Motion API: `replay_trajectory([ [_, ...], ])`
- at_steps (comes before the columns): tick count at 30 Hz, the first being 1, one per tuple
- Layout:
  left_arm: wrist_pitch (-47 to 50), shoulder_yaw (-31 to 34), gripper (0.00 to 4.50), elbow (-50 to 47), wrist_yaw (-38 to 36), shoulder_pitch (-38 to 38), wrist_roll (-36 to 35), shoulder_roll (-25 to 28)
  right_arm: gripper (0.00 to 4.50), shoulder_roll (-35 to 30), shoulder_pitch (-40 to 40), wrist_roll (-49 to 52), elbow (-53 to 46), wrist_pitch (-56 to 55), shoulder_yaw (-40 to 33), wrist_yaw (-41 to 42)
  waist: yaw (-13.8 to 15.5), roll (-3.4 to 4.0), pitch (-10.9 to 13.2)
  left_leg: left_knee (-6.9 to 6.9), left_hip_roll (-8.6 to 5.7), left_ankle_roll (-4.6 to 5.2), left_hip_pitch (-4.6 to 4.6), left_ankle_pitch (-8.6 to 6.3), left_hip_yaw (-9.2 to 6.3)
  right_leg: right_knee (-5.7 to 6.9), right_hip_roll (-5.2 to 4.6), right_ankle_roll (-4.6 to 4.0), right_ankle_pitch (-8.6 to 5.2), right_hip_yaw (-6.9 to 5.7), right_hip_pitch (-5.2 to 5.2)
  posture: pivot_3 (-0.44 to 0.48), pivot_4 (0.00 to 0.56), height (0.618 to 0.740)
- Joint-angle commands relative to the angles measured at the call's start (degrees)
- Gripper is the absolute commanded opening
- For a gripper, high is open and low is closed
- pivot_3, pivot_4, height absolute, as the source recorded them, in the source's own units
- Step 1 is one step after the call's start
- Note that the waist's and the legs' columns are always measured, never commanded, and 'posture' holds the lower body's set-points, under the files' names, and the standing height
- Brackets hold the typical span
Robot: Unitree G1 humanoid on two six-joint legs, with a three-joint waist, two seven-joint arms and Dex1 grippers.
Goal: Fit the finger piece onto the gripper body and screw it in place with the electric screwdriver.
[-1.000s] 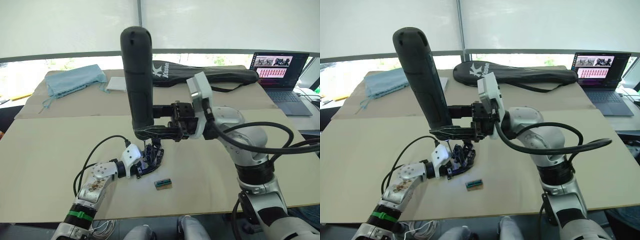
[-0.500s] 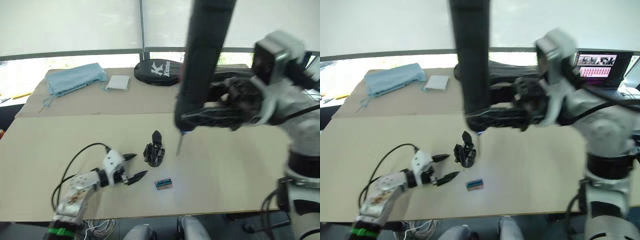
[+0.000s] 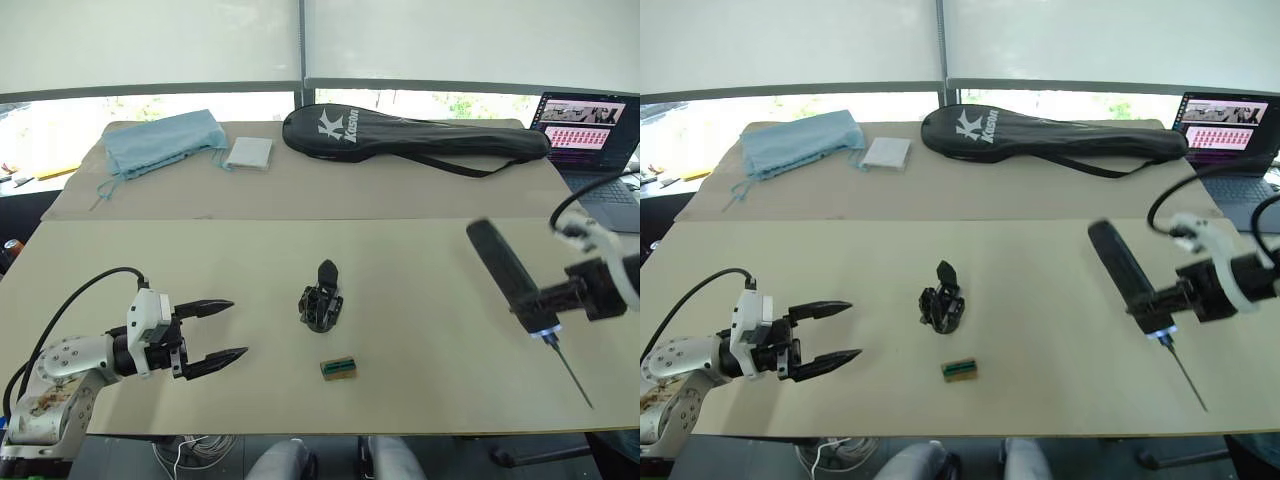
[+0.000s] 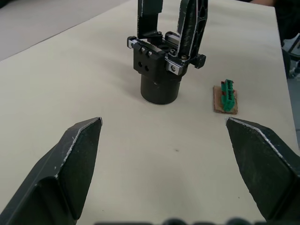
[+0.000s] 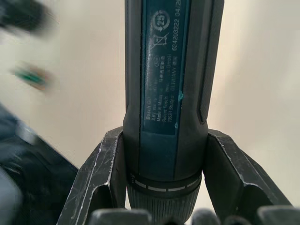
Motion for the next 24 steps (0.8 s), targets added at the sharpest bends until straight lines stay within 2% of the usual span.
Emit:
replay_trajectory([
  [1, -0.94, 0.55, 4.45, 0.54, -0.16, -2.32, 0.42, 0.43, 1.9, 1.62, -0.7, -8.43, 4.51, -5.98, 1.59, 1.28, -0.17, 0.0, 0.03, 0.06, 0.0, -0.03, 0.0, 0.02, 0.0, 0.03, 0.0, 0.0, 0.01, 0.0, 0.0, 0.0, 0.15, 0.74],
  [10, -0.1, 0.12, 4.45, -0.11, -0.23, -2.92, 1.34, 0.66, 1.9, 7.32, 0.16, -17.17, 11.85, -10.8, 1.58, 2.61, -1.24, 0.07, 0.07, 0.09, 0.03, -0.36, 0.05, 0.13, -0.07, 0.11, 0.09, -0.13, 0.19, 0.01, 0.05, 0.0, 0.15, 0.74],
  [12, -0.06, 0.37, 4.5, 0.34, 0.18, -3.13, 1.75, 0.89, 2.92, 8.47, -0.13, -18.12, 13.36, -11.8, -0.2, 1.42, -1.24, 0.08, 0.07, 0.09, 0.03, -0.33, 0.05, 0.15, -0.06, 0.12, 0.09, -0.13, 0.2, 0.02, 0.04, 0.0, 0.15, 0.74],
  [16, 1.32, 1.31, 4.5, 1.66, -0.28, -2.54, 1.47, 2.05, 4.26, 8.22, -1.39, -18.76, 15.04, -13.55, -3.32, 3.26, -1.22, 0.08, 0.07, 0.11, 0.02, -0.33, 0.07, 0.16, -0.05, 0.12, 0.1, -0.13, 0.2, 0.03, 0.05, 0.0, 0.15, 0.74],
  [17, 1.2, 1.4, 4.5, 1.91, -0.31, -2.42, 1.59, 2.22, 4.46, 7.82, -1.37, -18.85, 14.88, -13.48, -3.62, 4.13, -1.22, 0.08, 0.07, 0.11, 0.02, -0.32, 0.07, 0.16, -0.06, 0.12, 0.1, -0.13, 0.2, 0.02, 0.05, 0.0, 0.15, 0.74],
  [21, -3.06, 3.22, 4.5, 4.74, 0.63, -1.07, 4.56, 2.87, 4.46, 2.53, -0.71, -17.8, 12.12, -15.62, -9.43, 6.91, -1.09, 0.17, 0.12, 0.12, 0.01, -0.32, 0.06, 0.16, -0.06, 0.11, 0.1, -0.12, 0.2, 0.01, 0.06, 0.0, 0.15, 0.74],
  [24, -5.46, 4.86, 4.5, 6.09, 1.15, 0.53, 6.21, 3.55, 4.46, 1.37, 3.33, -13.18, 8.61, -21.65, -19.03, 8.73, -1.09, 0.17, 0.12, 0.11, 0.02, -0.33, 0.06, 0.16, -0.08, 0.1, 0.11, -0.12, 0.2, -0.01, 0.05, 0.0, 0.15, 0.74],
])
